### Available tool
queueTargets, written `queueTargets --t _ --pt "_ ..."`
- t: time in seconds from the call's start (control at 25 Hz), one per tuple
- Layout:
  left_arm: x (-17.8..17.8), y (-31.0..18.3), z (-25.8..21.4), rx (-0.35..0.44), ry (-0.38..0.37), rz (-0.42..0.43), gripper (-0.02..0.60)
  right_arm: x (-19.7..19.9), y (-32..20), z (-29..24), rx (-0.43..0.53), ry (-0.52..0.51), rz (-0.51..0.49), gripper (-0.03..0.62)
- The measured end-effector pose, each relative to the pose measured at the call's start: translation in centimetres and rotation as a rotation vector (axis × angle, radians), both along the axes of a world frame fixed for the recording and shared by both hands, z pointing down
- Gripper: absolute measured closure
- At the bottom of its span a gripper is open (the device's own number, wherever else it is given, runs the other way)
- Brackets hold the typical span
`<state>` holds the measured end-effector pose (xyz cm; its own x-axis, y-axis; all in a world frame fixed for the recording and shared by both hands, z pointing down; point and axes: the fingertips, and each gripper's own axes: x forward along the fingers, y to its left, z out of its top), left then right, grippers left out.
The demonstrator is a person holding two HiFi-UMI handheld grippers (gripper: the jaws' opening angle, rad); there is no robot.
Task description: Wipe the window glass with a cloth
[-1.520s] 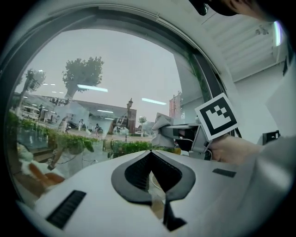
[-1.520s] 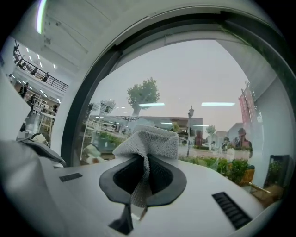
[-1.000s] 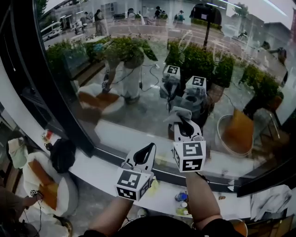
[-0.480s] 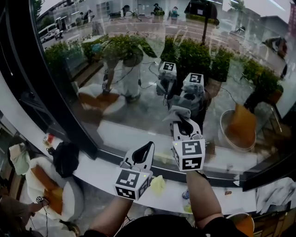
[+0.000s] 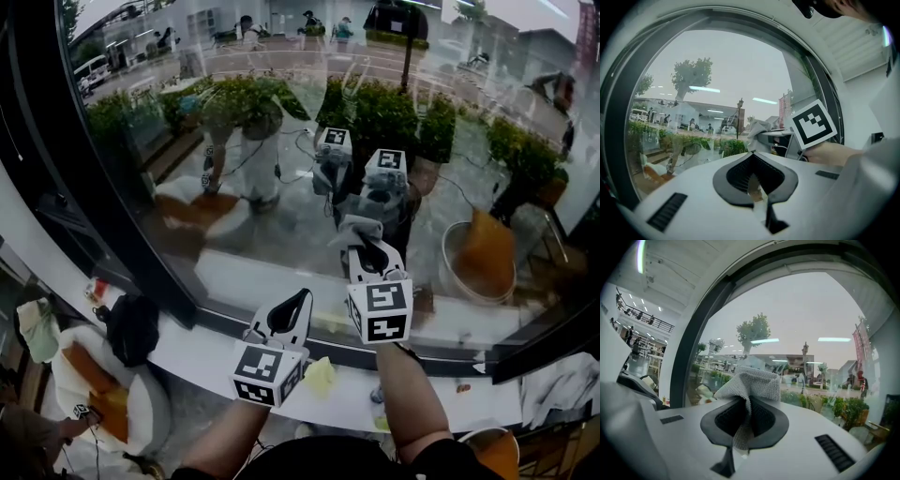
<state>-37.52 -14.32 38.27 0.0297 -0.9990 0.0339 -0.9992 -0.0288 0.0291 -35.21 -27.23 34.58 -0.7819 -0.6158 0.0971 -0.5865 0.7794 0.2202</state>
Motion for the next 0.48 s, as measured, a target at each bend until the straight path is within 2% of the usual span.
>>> queueTargets --t 0.32,0.48 --pt "0.30 0.23 0.14 -0.020 0.029 0.000 0.574 -0.08 0.11 -0.09 -0.001 -0.004 -0.002 0.554" --pt "0.44 0.18 -0.13 -0.014 0.021 0.003 0.574 -0.06 0.17 -0.26 -0.001 -0.006 -0.003 0.556"
